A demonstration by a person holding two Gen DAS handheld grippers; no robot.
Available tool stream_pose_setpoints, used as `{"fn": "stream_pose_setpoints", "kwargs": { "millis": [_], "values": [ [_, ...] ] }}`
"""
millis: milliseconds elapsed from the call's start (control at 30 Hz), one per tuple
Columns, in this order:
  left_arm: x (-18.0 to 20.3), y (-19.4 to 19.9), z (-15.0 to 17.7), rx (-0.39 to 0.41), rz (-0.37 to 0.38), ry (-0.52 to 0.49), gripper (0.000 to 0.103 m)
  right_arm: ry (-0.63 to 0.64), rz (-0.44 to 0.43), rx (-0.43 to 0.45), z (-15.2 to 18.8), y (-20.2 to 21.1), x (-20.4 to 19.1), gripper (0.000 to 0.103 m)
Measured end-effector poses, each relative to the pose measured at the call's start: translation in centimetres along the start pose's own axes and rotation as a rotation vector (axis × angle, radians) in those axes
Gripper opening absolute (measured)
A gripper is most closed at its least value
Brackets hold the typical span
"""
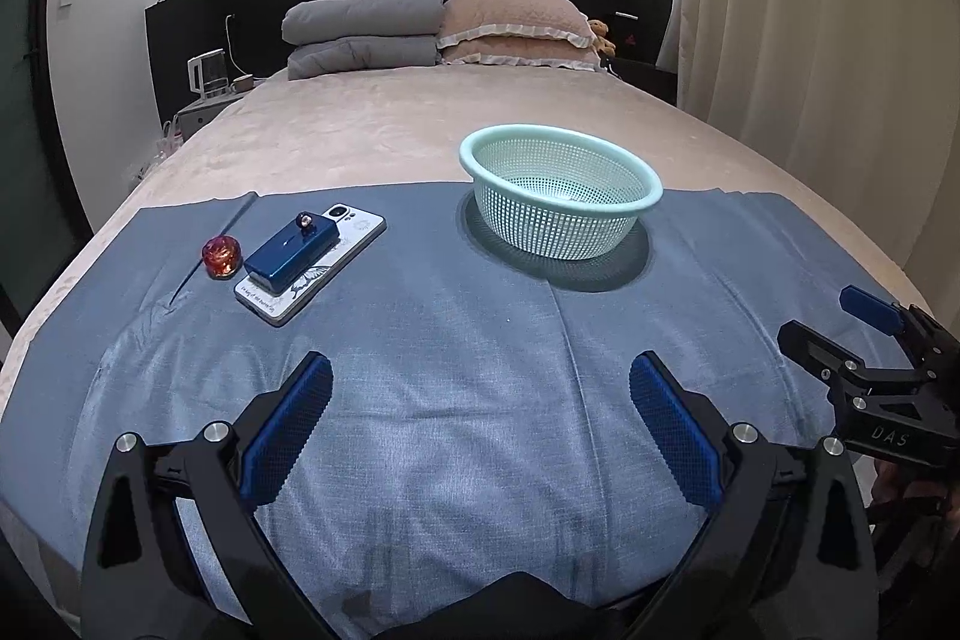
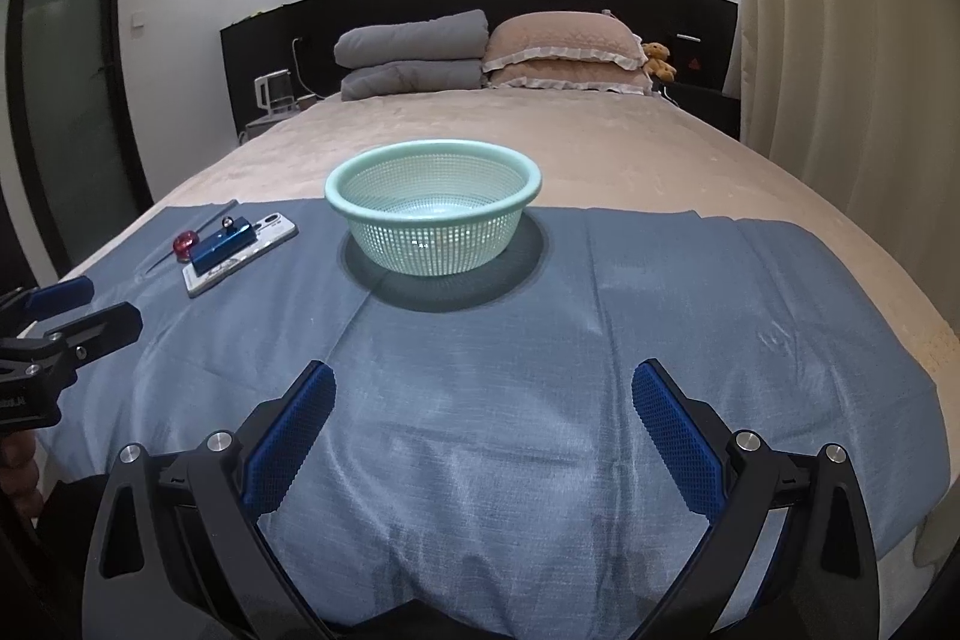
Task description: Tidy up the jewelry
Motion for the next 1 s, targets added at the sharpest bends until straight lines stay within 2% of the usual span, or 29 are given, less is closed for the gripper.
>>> {"fn": "stream_pose_setpoints", "kwargs": {
  "millis": [467,1000],
  "values": [
    [0.9,0.0,0.4,-0.014,0.003,-0.038,0.097,-0.019,0.017,-0.001,0.1,0.0,0.5,0.095],
    [1.3,0.1,0.6,-0.014,0.019,-0.037,0.097,-0.002,0.029,-0.008,0.2,-0.1,0.4,0.095]
  ]
}}
Point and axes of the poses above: each gripper's, at about its wrist camera, not at the fingertips, and y roughly against the way its jaws point, x to its right, z to its underside, the point moved 7 cm from there along -y, roughly the way its jaws point, and after that the axes turned 11 degrees about x, right-handed, at the moved point
